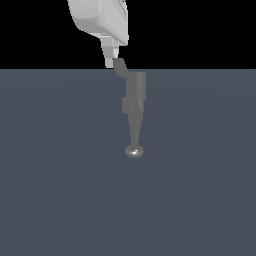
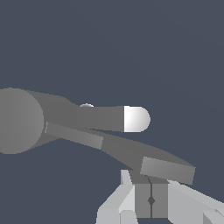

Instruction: Turn on the faucet by rotating a designated handle.

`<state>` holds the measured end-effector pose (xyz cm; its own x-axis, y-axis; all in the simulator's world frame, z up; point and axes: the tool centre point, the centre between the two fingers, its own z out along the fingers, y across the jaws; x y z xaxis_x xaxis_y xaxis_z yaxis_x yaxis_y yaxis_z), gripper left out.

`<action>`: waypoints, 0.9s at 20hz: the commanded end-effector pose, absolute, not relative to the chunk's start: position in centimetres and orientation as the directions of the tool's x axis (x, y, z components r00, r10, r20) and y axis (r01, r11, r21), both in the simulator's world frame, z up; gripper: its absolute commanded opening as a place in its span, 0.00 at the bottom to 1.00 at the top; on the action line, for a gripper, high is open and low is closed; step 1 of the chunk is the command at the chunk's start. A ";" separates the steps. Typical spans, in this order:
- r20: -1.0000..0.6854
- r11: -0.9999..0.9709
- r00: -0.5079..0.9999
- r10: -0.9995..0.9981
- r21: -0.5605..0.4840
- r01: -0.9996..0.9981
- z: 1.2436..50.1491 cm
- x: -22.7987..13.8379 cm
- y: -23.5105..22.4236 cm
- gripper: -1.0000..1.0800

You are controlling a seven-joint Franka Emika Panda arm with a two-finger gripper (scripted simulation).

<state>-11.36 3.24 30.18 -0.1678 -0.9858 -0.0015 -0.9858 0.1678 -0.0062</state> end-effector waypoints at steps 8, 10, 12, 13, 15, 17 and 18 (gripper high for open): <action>-0.001 0.179 -0.179 -0.984 -0.002 -0.984 30.0 -12.4 -2.6 0.00; 0.000 0.180 -0.180 -0.984 -0.001 -0.984 30.0 -12.6 -3.8 0.00; 0.000 0.180 -0.180 -0.984 0.000 -0.984 30.0 -12.8 -5.0 0.00; 0.000 0.180 -0.180 -0.984 0.000 -0.984 30.0 -12.8 -5.0 0.00; -0.001 0.153 -0.153 -0.988 -0.006 -0.988 30.2 -12.3 -3.5 0.00; 0.000 0.155 -0.155 -0.988 -0.005 -0.988 30.2 -11.9 -4.2 0.00; 0.000 0.156 -0.156 -0.988 -0.005 -0.988 30.1 -11.7 -4.5 0.00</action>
